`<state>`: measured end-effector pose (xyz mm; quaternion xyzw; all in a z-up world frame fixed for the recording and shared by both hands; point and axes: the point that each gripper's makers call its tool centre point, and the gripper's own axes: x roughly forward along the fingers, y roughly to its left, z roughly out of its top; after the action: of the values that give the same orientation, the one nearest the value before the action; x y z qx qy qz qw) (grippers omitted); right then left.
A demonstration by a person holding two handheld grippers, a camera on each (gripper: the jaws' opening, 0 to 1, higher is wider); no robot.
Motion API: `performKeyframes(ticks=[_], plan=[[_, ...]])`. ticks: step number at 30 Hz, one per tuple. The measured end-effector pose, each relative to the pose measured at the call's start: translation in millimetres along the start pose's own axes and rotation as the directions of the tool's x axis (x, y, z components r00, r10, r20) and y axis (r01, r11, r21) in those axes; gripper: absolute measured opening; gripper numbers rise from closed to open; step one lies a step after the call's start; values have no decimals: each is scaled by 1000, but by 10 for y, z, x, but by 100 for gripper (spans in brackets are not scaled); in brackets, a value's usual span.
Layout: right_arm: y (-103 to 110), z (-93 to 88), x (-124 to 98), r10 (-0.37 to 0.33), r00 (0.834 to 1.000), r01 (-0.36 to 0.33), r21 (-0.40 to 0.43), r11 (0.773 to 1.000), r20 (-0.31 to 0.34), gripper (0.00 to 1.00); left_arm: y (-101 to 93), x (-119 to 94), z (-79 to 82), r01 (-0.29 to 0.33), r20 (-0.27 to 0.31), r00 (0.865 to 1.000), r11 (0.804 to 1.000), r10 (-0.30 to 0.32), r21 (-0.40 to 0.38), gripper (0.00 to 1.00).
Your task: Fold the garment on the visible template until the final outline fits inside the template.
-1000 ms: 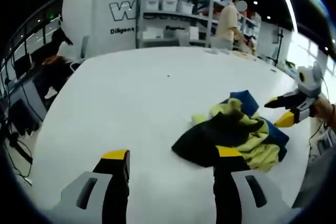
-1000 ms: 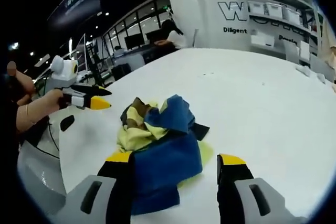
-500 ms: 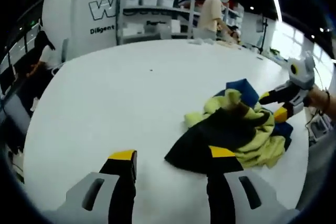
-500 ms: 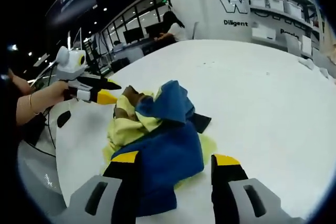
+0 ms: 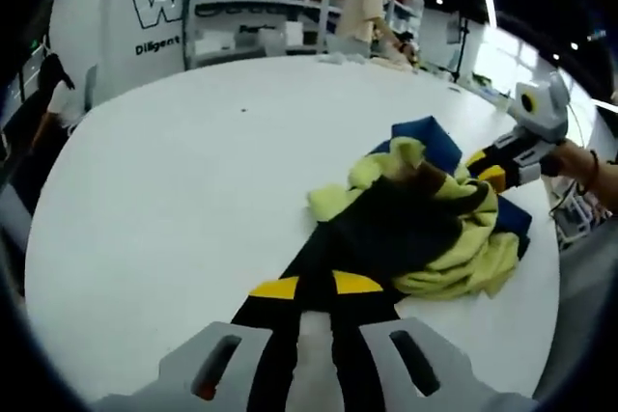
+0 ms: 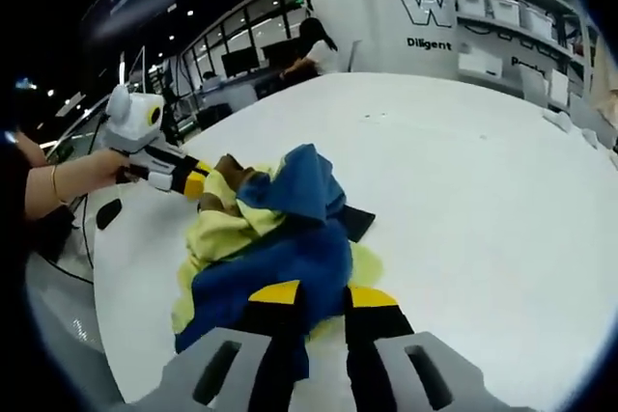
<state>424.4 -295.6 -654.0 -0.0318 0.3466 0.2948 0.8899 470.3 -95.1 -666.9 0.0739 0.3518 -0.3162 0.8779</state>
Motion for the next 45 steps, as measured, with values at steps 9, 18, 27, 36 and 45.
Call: performKeyframes(ticks=[9,18,27,36,45], plan=[[14,36,-27,-15,1000,15,-75,997,-8,0,26,-20,-4,-30,-4,1000,999,30,35,0],[-230,317,-305,-99,993,106,-106,989,66,0,70,-234,100,-81,45,996,997,80,17,0],[-501,422,-545,-189,977,199,-112,973,97,0,87,-455,145,-130,69,990,990,126,52,0],[-720,453,-705,-257,961,266,-94,959,100,0,248,-743,172,-195,97,977,980,192,28,0],[-859,470,-827,-285,951,295,-77,952,121,0,393,-928,26,-249,78,965,968,249,-4,0]])
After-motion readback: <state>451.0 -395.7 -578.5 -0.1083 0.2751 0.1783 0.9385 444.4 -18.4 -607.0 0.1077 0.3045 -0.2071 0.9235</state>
